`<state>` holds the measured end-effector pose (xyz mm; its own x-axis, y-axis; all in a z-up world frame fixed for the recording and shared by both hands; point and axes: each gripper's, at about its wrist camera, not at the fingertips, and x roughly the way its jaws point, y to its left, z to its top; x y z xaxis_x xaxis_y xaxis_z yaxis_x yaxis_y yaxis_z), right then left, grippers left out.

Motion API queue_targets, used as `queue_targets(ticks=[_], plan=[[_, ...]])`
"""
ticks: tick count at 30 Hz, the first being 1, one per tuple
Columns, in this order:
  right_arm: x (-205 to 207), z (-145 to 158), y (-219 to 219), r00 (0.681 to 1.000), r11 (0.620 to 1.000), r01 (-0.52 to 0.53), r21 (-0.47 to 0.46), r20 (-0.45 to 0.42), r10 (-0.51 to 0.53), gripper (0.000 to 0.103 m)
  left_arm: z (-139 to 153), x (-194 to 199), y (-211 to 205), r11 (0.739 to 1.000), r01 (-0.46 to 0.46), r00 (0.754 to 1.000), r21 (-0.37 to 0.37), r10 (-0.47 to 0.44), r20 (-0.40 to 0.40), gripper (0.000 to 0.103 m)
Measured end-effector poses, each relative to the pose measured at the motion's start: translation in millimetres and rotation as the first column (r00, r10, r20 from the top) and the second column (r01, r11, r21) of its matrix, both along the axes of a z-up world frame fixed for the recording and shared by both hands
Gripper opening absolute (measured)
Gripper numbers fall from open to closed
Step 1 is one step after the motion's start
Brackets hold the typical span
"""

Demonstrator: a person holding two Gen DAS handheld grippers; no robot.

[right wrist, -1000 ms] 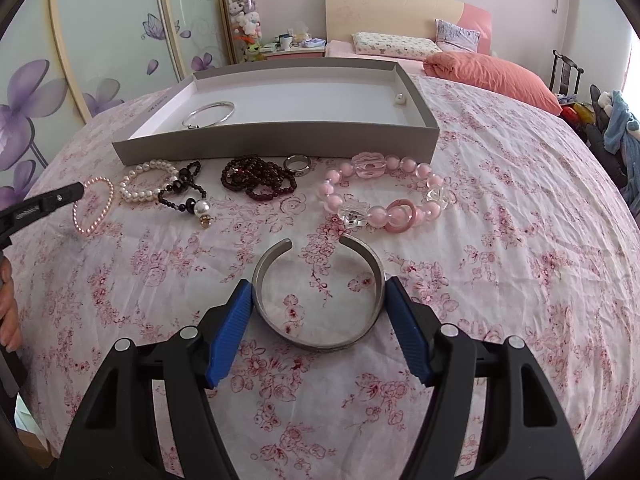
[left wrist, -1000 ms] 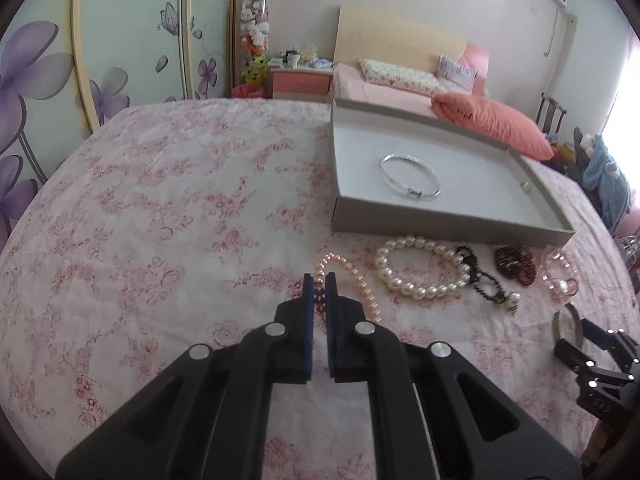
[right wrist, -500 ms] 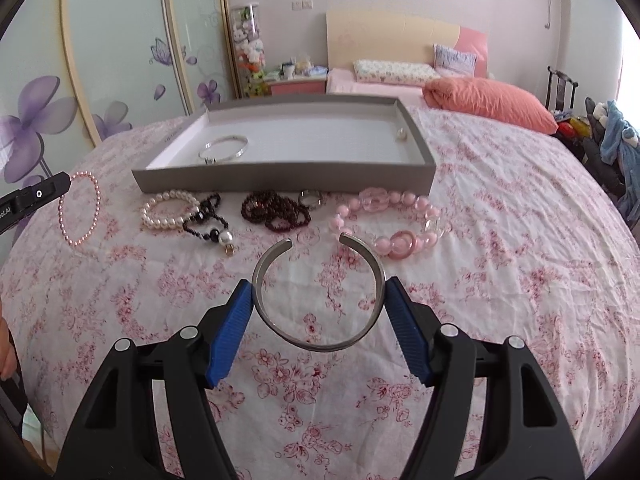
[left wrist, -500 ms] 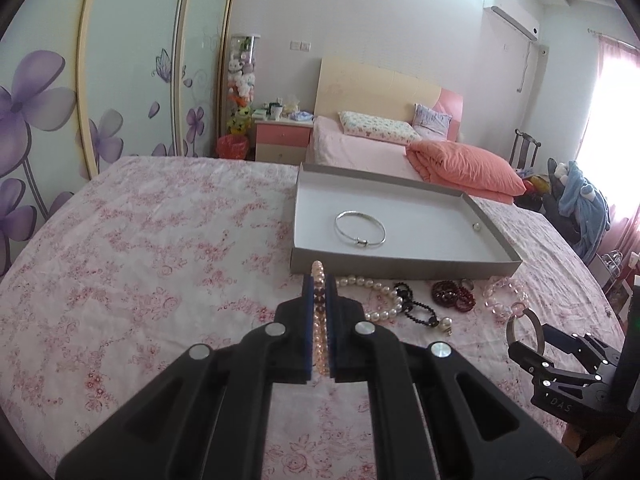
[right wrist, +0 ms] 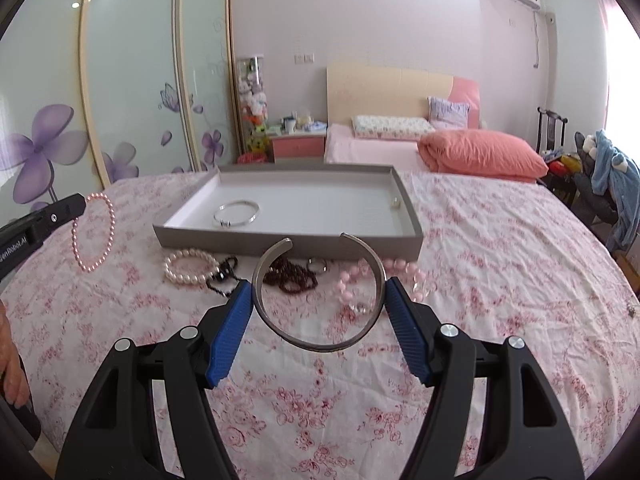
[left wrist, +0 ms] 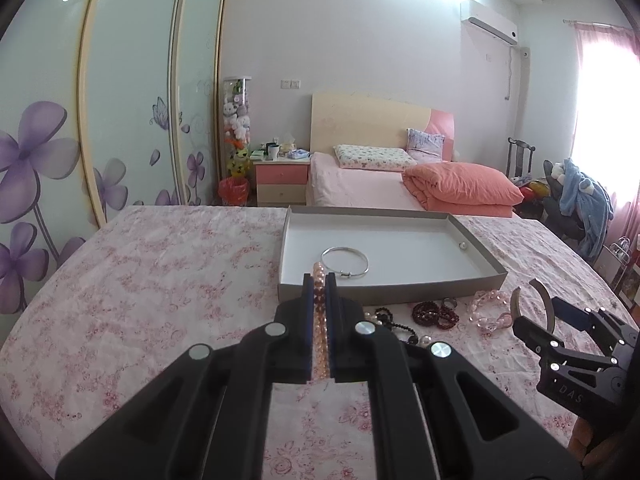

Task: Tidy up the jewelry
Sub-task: 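Carry the pink pearl bracelet and cuff into the tray and open both tools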

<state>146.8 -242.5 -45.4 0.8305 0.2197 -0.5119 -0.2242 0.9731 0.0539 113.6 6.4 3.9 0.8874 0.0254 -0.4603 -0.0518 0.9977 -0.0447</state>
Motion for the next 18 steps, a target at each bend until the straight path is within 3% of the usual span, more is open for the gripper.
queue_targets(ticks=[18], plan=[[-4.1,43.0,4.7,0.977,1.0,0.019,0.022,0.212,-0.023,0.067,20.7,3.3,-26.1,0.995,0.011,0.995,0.104,-0.022,0.1,0.006]])
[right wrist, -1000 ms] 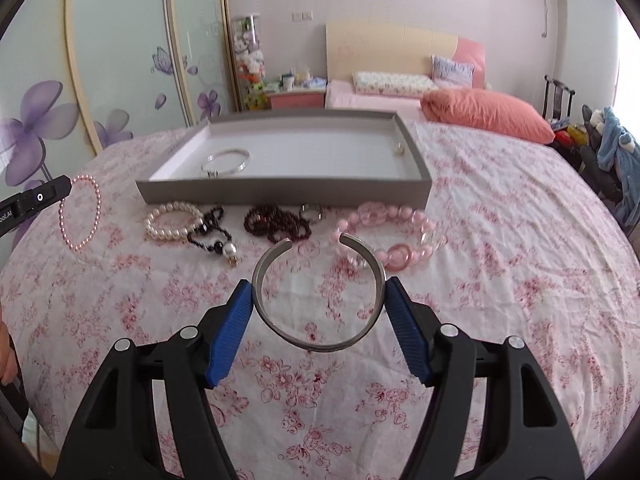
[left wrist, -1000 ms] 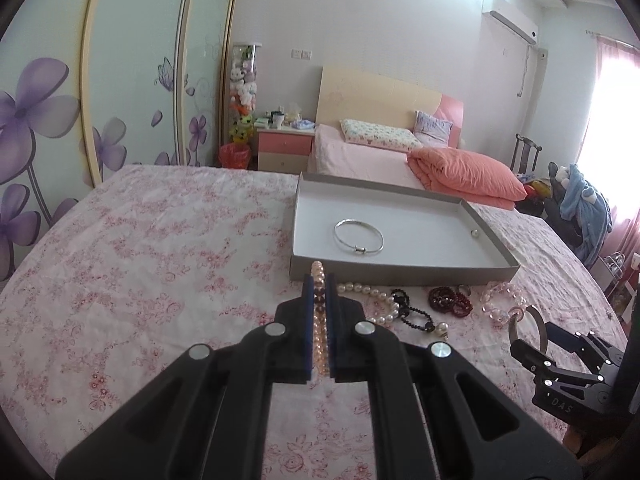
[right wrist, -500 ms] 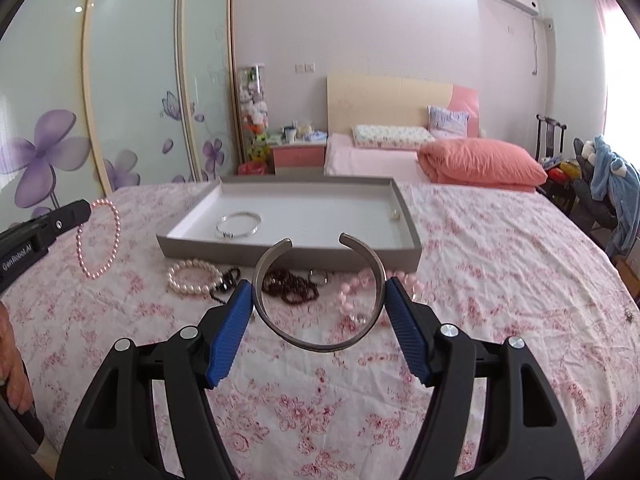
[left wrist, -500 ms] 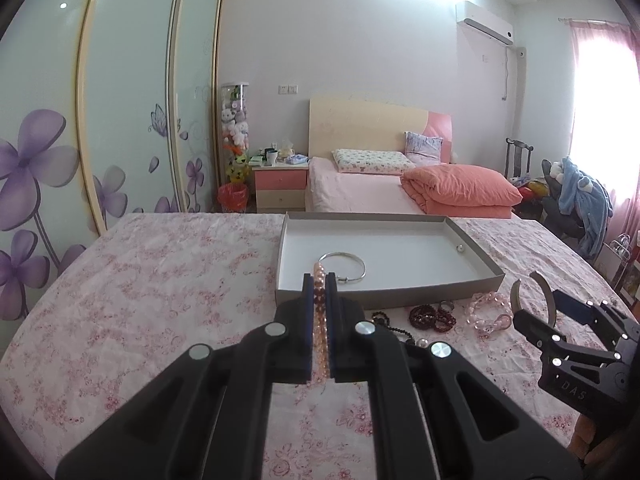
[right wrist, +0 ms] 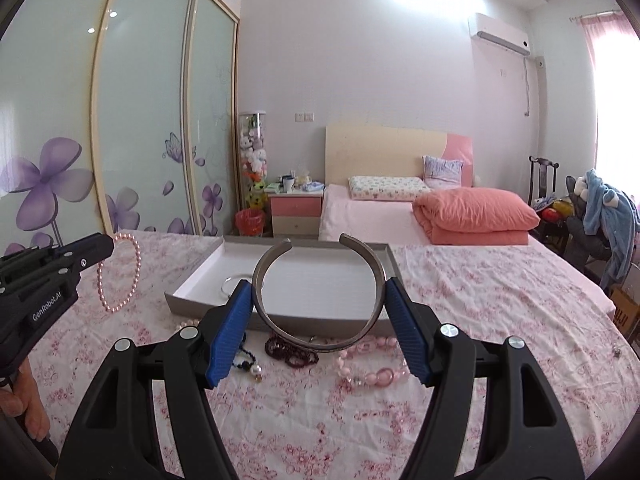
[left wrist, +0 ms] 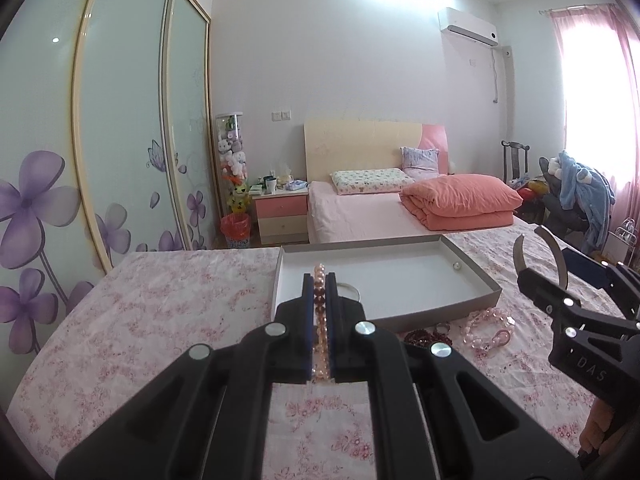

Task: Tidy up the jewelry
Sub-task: 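Carry the pink pearl bracelet and cuff into the tray and open both tools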

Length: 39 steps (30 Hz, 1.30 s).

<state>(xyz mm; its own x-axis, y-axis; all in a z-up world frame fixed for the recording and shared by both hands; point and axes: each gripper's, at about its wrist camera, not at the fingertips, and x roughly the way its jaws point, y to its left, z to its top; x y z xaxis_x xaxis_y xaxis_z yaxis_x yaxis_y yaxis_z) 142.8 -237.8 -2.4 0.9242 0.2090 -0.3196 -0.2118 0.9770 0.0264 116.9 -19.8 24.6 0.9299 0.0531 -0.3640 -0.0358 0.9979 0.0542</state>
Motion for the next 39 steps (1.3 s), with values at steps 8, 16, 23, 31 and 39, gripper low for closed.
queue_targets(ticks=[8,16,23,31,39], plan=[[8.8,12.8,-4.1,0.998,1.0,0.023,0.021,0.062,-0.024,0.068,5.9,14.3,-2.8,1.0,-0.005,1.0,0.015,0.005,0.025,0.006],[22.8,22.2,-3.3,0.993,0.999,0.04,0.025,0.107,-0.043,0.068,8.2,35.1,-4.4,1.0,-0.012,0.999,0.029,0.011,0.035,0.006],[38.0,19.9,1.3,0.992,0.999,0.047,0.016,0.117,-0.049,0.068,3.5,63.1,-1.7,0.999,-0.018,1.0,0.03,0.017,0.019,0.007],[77.4,7.7,9.5,0.995,0.999,0.044,-0.003,0.094,-0.044,0.068,-6.2,105.2,1.7,1.0,-0.011,1.0,0.013,0.012,-0.003,0.007],[140.6,-28.9,18.3,0.995,0.999,0.025,-0.027,-0.093,-0.027,0.068,-33.5,174.4,6.3,0.999,0.011,0.993,-0.046,-0.016,-0.115,0.007]])
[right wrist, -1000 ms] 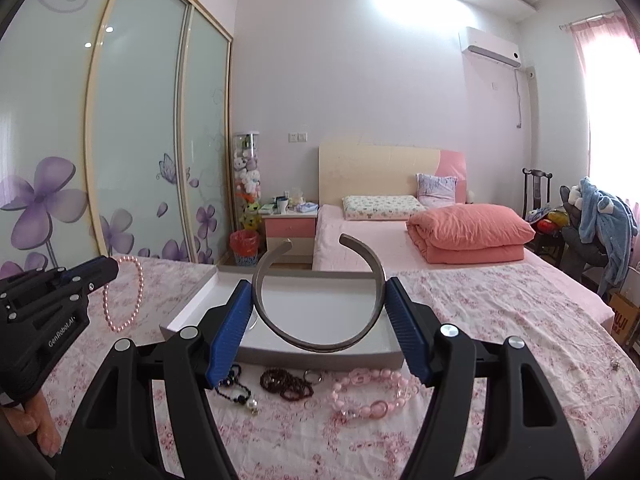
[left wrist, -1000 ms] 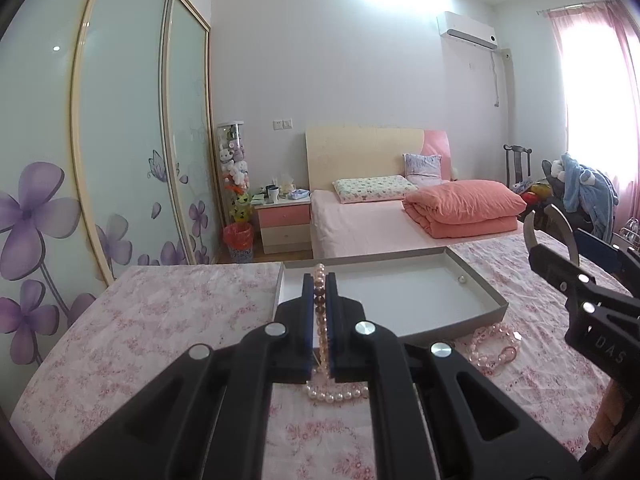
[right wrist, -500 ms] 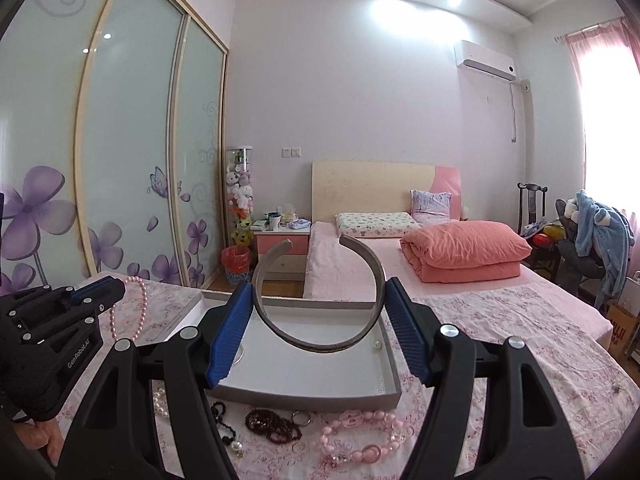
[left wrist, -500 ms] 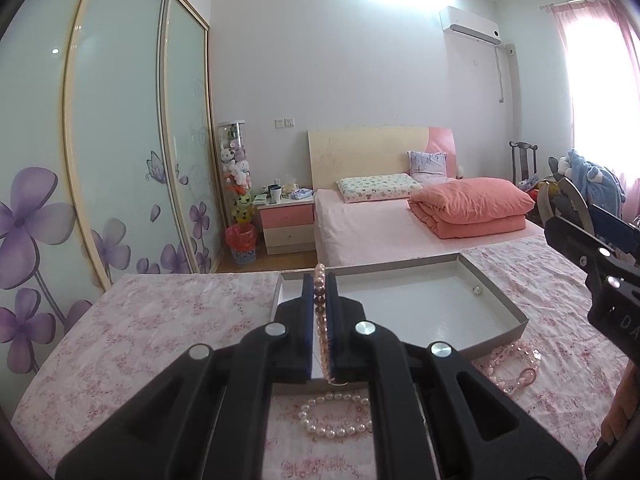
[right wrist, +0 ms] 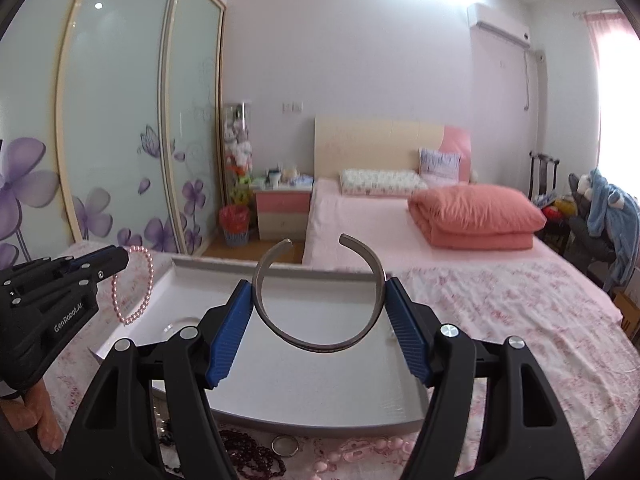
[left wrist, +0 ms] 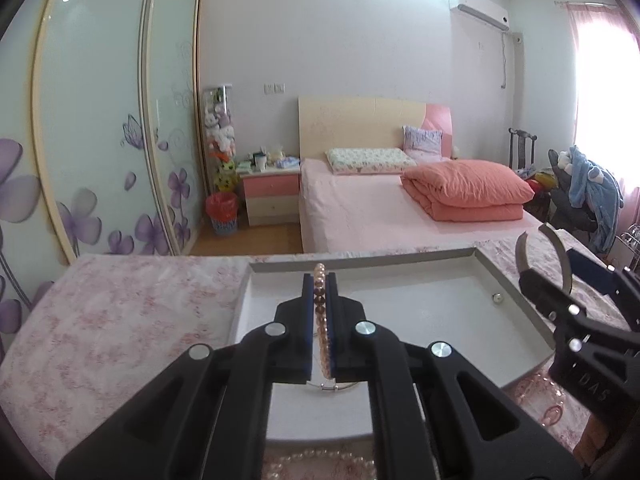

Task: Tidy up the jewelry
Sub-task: 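Carry the pink pearl bracelet and cuff into the tray and open both tools, then move the right tool to the pink bead bracelet while the left tool approaches the white pearl necklace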

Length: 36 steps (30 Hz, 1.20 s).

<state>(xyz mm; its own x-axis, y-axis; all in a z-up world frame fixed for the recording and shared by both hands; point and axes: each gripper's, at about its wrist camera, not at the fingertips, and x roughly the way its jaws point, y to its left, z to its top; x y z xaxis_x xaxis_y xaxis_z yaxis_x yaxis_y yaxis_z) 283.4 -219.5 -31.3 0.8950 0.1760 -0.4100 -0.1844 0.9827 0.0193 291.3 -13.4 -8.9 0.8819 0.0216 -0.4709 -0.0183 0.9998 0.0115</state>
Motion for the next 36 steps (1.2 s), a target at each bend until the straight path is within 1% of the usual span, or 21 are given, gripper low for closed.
queue_targets(ticks=[2,6,7,9,10,11,13,15,18,21,23,26,31,34,36], plan=[[14.6,-11.0,5.9,0.998,1.0,-0.01,-0.006,-0.055,0.01,0.068,-8.6,13.5,1.8,1.0,-0.004,1.0,-0.002,0.004,-0.028,0.007],[29.2,-21.9,8.6,0.994,1.0,-0.009,-0.021,-0.112,0.007,0.068,-22.2,32.1,4.0,1.0,-0.004,0.997,-0.023,0.002,-0.077,0.007],[32.5,-24.5,9.3,0.991,1.0,-0.014,-0.021,-0.132,0.011,0.068,-23.2,34.8,4.9,1.0,-0.004,0.997,-0.025,0.002,-0.082,0.009],[36.8,-28.5,12.2,0.986,1.0,-0.017,-0.014,-0.165,0.015,0.068,-26.3,40.3,5.1,1.0,-0.003,0.996,-0.027,0.0,-0.091,0.016],[37.3,-30.0,10.3,0.985,1.0,-0.017,-0.007,-0.171,0.016,0.068,-27.4,42.2,5.5,1.0,-0.005,0.996,-0.028,0.003,-0.094,0.024],[35.3,-29.8,8.8,0.985,1.0,-0.014,-0.004,-0.17,0.013,0.069,-28.2,43.9,8.1,0.999,-0.012,0.995,-0.037,0.009,-0.098,0.028],[32.6,-28.2,9.8,0.986,1.0,-0.011,0.0,-0.164,0.011,0.069,-28.2,45.8,12.0,0.998,-0.021,0.994,-0.056,0.016,-0.104,0.029],[31.3,-25.1,7.0,0.988,1.0,-0.007,0.004,-0.157,0.007,0.069,-27.4,47.2,20.5,0.996,-0.038,0.993,-0.084,0.028,-0.115,0.03],[25.6,-20.0,1.0,0.989,1.0,0.007,0.014,-0.145,-0.004,0.069,-21.3,45.5,30.1,0.993,-0.057,0.992,-0.108,0.045,-0.115,0.03],[22.7,-15.9,-3.5,0.99,1.0,0.017,0.016,-0.139,-0.015,0.069,-12.5,40.7,40.4,0.989,-0.07,0.993,-0.131,0.056,-0.105,0.03],[18.5,-12.7,-6.0,0.991,1.0,0.024,0.019,-0.136,-0.021,0.069,-4.7,35.1,48.3,0.984,-0.069,0.994,-0.161,0.054,-0.093,0.03],[14.6,-10.0,-9.7,0.991,0.999,0.027,0.02,-0.129,-0.024,0.069,6.8,26.5,54.1,0.981,-0.071,0.995,-0.179,0.058,-0.077,0.03],[2.2,-2.8,-17.8,0.993,0.999,0.033,0.019,-0.113,-0.031,0.069,22.3,6.4,59.5,0.982,-0.083,0.996,-0.169,0.074,-0.057,0.03],[-5.4,-0.2,-26.2,0.993,0.999,0.042,0.014,-0.109,-0.041,0.069,24.5,-7.3,58.0,0.985,-0.096,0.995,-0.145,0.089,-0.053,0.037],[-12.1,0.0,-31.9,0.993,0.999,0.049,0.01,-0.111,-0.047,0.069,22.8,-20.5,60.4,0.986,-0.096,0.994,-0.136,0.088,-0.059,0.038]])
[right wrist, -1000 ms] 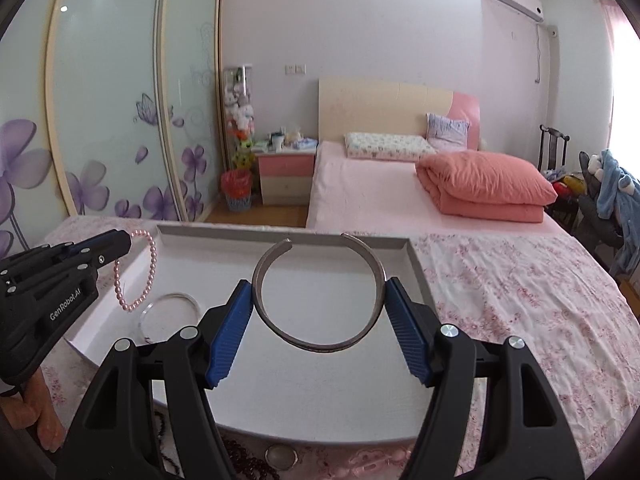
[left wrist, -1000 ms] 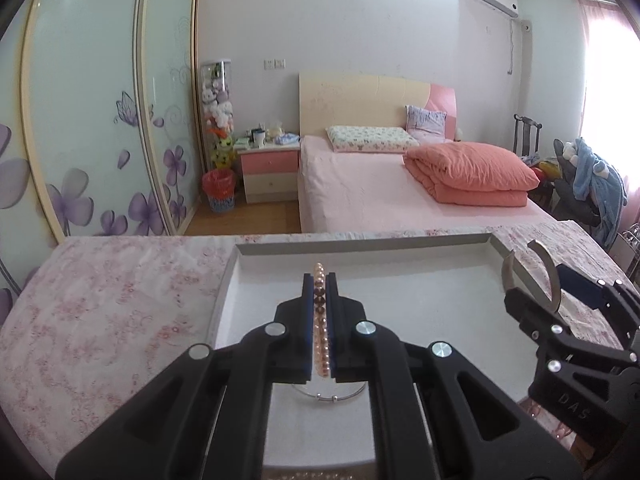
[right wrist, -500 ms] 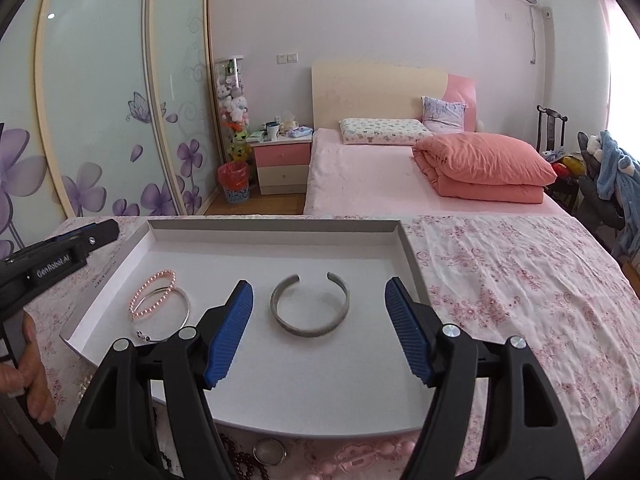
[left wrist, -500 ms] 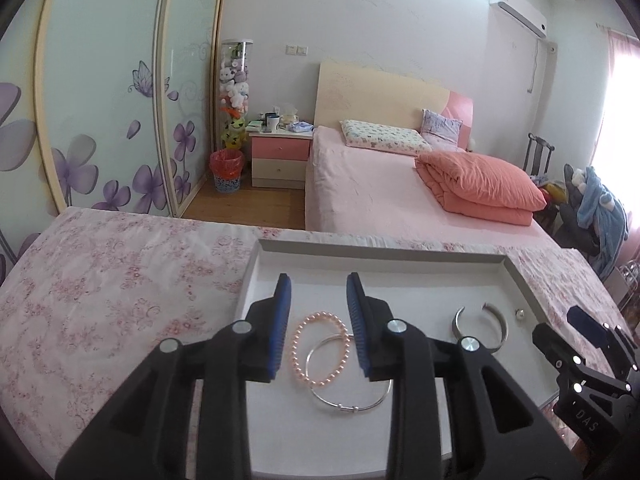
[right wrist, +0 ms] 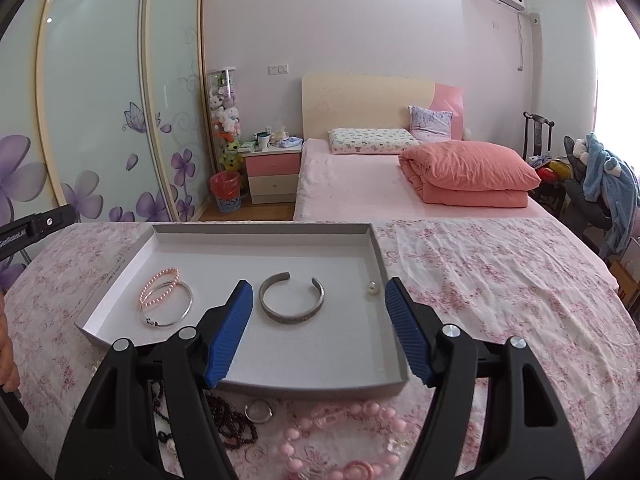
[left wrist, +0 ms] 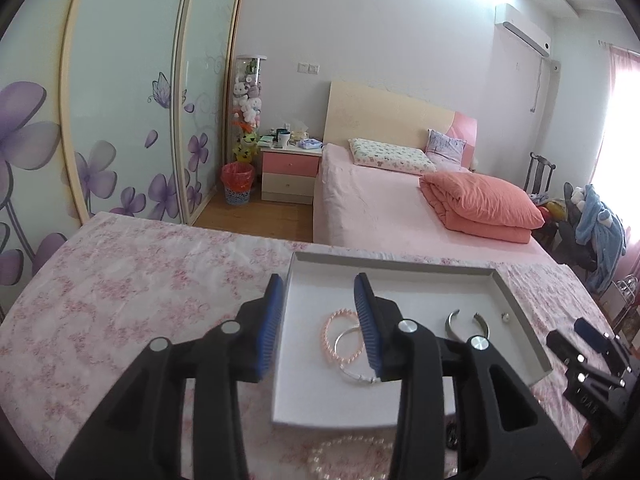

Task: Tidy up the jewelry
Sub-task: 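Move the right tool to the pink bead bracelet while the left tool approaches the white pearl necklace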

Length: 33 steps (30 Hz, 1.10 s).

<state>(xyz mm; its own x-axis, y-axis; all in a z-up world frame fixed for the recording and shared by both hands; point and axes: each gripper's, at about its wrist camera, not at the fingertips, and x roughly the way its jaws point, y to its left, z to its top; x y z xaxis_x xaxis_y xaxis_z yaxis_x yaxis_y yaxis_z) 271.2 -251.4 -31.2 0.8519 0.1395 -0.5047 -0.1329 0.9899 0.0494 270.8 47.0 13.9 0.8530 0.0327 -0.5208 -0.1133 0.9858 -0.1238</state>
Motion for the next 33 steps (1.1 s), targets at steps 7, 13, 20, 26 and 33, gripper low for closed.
queue_targets(ticks=[7,13,20,26,33], plan=[[-25.4,-19.4,-28.5,0.996,0.999,0.026,-0.026,-0.088,-0.028,0.068,-21.1,-46.5,9.6,0.999,0.003,0.998,0.032,-0.001,-0.07,0.059],[-31.5,-50.4,-53.2,0.969,0.999,0.052,-0.007,-0.241,-0.052,0.049,-48.3,-74.6,17.5,0.999,0.005,0.988,0.051,0.003,-0.156,0.073],[-17.4,-57.6,-45.4,0.961,0.999,0.04,-0.032,-0.272,-0.047,0.043,-68.3,-82.6,23.1,0.999,0.005,0.977,0.036,0.003,-0.215,0.073],[-0.4,-71.6,-45.0,0.94,0.995,0.054,-0.084,-0.332,-0.079,0.039,-73.6,-81.6,20.9,0.999,0.017,0.973,0.037,-0.008,-0.229,0.073],[-6.1,-72.4,-45.0,0.936,0.997,0.048,-0.066,-0.345,-0.068,0.018,-78.8,-77.6,15.0,0.999,0.041,0.967,0.031,-0.032,-0.254,0.073]])
